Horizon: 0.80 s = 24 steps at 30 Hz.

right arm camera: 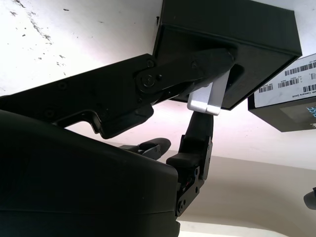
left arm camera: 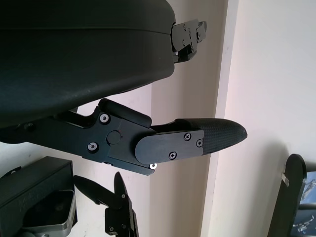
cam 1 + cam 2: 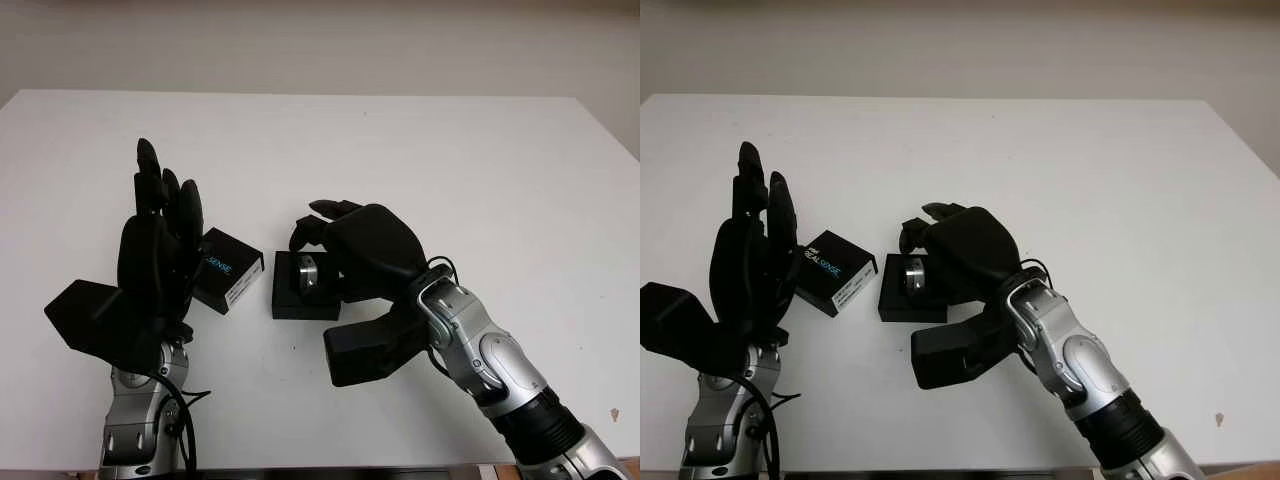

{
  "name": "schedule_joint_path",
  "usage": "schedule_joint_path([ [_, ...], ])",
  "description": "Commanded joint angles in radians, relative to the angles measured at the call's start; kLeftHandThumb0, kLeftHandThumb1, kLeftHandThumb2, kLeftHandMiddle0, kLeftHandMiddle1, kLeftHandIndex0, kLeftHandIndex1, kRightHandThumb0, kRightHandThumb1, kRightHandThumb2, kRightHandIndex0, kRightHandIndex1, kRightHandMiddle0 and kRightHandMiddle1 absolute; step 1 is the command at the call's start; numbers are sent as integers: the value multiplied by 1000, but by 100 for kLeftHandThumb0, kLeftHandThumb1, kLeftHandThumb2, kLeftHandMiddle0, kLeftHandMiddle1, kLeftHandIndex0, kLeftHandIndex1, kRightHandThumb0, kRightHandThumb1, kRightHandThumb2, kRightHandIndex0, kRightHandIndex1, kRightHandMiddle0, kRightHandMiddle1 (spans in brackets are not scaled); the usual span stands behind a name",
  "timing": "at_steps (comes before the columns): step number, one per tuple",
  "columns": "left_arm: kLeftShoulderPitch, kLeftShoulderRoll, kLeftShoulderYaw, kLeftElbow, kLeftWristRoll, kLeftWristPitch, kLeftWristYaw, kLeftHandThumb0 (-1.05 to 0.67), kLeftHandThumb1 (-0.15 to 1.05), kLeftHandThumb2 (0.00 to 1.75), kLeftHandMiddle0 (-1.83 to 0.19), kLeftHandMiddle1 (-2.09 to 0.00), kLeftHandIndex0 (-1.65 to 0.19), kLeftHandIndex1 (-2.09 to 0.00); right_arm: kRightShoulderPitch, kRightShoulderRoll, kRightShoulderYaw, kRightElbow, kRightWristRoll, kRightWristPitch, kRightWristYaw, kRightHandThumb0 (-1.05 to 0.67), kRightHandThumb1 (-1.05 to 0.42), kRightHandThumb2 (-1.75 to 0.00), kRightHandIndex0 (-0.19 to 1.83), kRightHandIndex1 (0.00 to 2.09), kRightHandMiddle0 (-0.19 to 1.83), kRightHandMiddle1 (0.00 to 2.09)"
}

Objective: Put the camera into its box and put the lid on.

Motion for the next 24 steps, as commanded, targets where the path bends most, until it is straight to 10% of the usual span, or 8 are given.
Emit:
schedule_joint_path([
  [1,6,-1,0,-13,6,-8,3,-69,105,52,19,0,19,0,8,-2,9,13,8,-14,-7,-53,-93,-6,48,13,42,136],
  [24,3,1,7,-12,-2,-13,3,-69,105,52,19,0,19,0,5,-10,-1,-8,19,-41,-47,-44,-94,-5,57,25,51,143],
])
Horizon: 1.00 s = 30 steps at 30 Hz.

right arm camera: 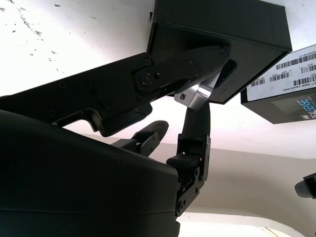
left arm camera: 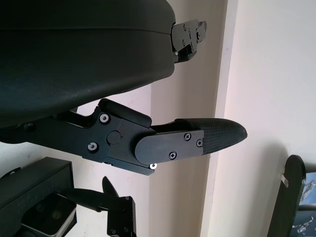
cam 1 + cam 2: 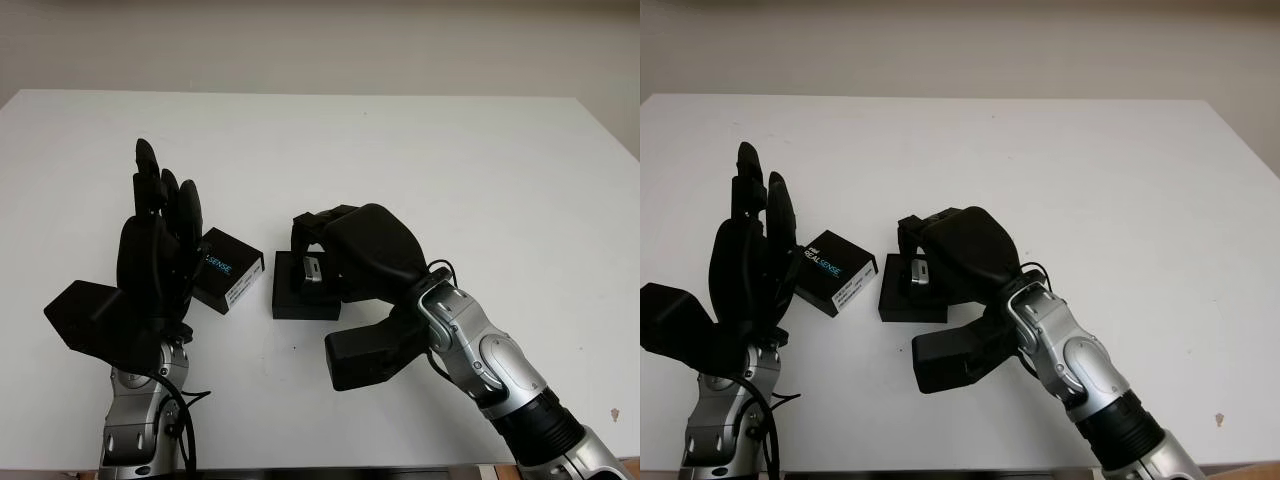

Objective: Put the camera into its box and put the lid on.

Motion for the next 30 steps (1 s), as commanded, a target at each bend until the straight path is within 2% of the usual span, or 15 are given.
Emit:
schedule_joint_path([
  [1,3,2,6,-11,2,-11,1,-69,105,52,19,0,19,0,-2,-5,-2,-19,7,-8,7,-44,-94,-5,57,26,51,143],
  [8,7,5,6,-17,2,-4,-1,-69,105,51,19,0,19,0,-24,19,-55,10,110,-15,-6,-42,-92,-5,56,32,52,140],
  [11,7,6,6,-19,5,-1,1,-70,105,51,19,0,19,0,-33,57,-113,13,259,18,51,-35,-93,-6,38,58,48,142],
  [13,7,5,8,-19,1,-2,0,-70,105,50,19,0,19,0,-44,73,-146,14,332,39,80,-35,-94,-5,31,65,42,152],
  [20,6,5,11,-18,0,0,-2,-70,105,50,19,0,19,0,-82,99,-215,33,465,91,99,-34,-93,-5,28,63,39,152],
  [30,7,3,15,-17,-3,-4,-5,-70,105,49,19,0,19,0,-83,122,-248,79,565,103,95,-34,-93,-5,26,69,38,157],
])
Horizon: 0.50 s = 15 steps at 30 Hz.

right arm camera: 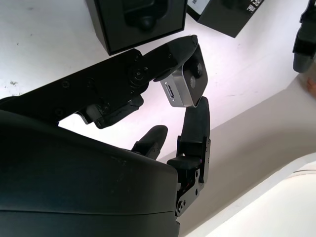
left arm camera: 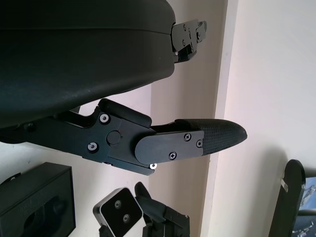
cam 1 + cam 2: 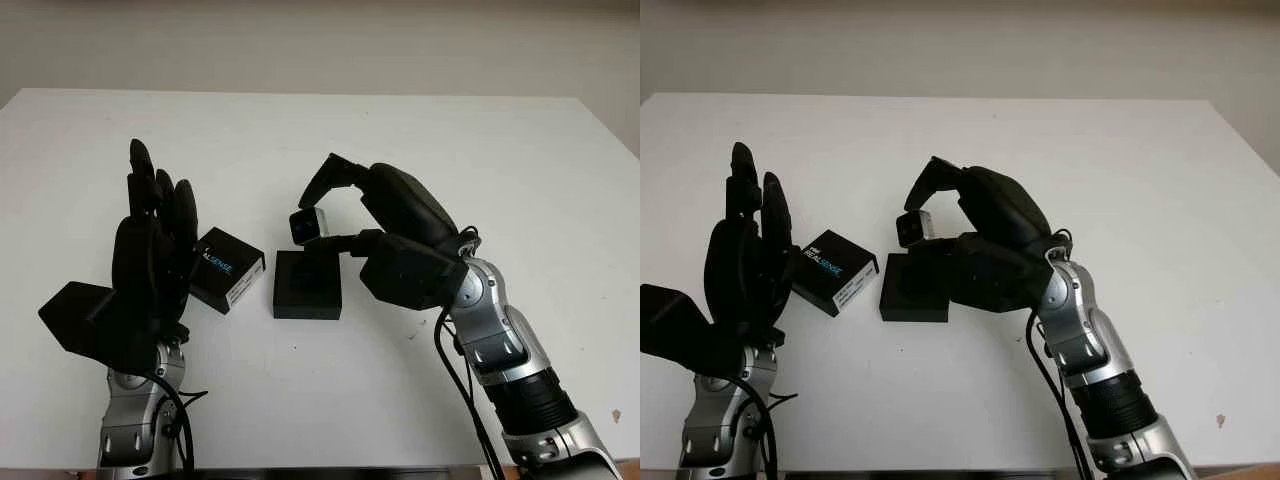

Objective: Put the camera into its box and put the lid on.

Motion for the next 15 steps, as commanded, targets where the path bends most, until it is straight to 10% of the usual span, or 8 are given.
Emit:
schedule_joint_path([
  [1,5,2,1,-13,-1,-6,-3,-70,105,49,19,0,19,0,-9,9,-19,8,29,2,-4,-33,-93,-5,24,71,36,160],
  [15,5,8,6,-12,-9,3,-13,-70,105,49,19,0,19,0,76,67,-62,-24,254,143,71,-42,-94,-6,13,75,35,165],
])
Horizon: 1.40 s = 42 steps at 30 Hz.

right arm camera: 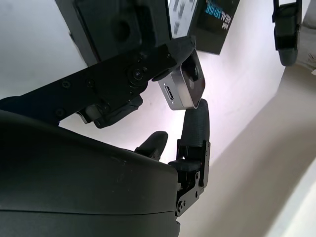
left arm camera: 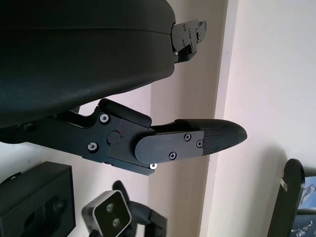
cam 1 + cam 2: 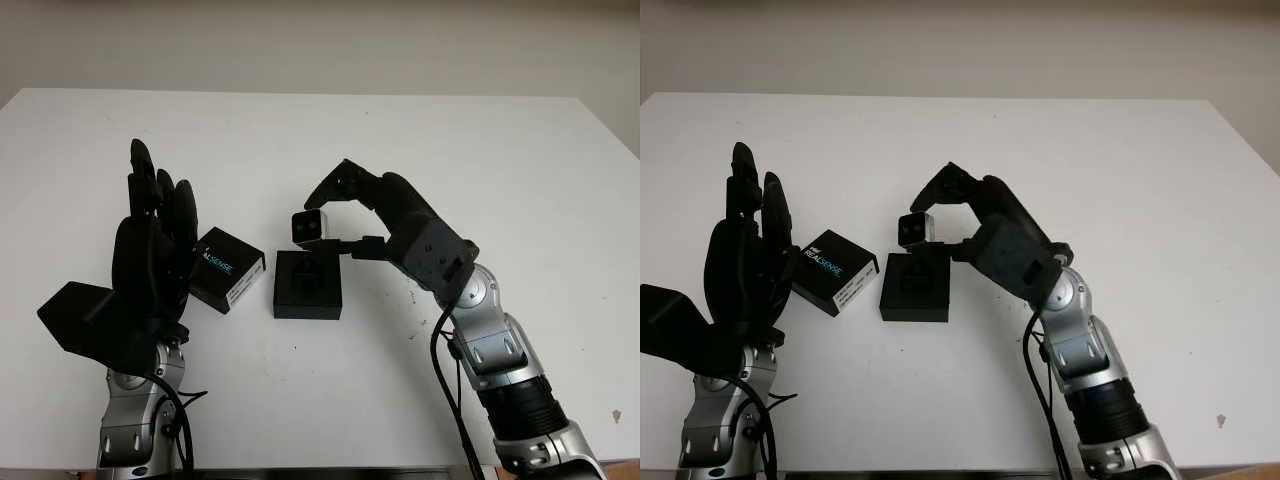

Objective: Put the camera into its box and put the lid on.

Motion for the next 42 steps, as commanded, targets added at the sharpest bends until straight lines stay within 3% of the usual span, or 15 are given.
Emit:
schedule_joint_path([
  [1,4,8,2,-13,-2,2,-6,-70,105,49,19,0,19,0,17,10,-13,-39,33,19,12,-43,-95,-6,11,76,34,166],
  [23,-1,7,5,-4,-6,-1,-10,-70,105,50,19,0,19,0,125,8,2,-125,120,130,75,-38,-98,-5,10,51,26,165],
  [42,3,7,0,0,7,-6,-10,-70,105,50,19,0,19,0,104,53,11,-6,114,34,8,-43,-97,-5,12,47,26,169],
])
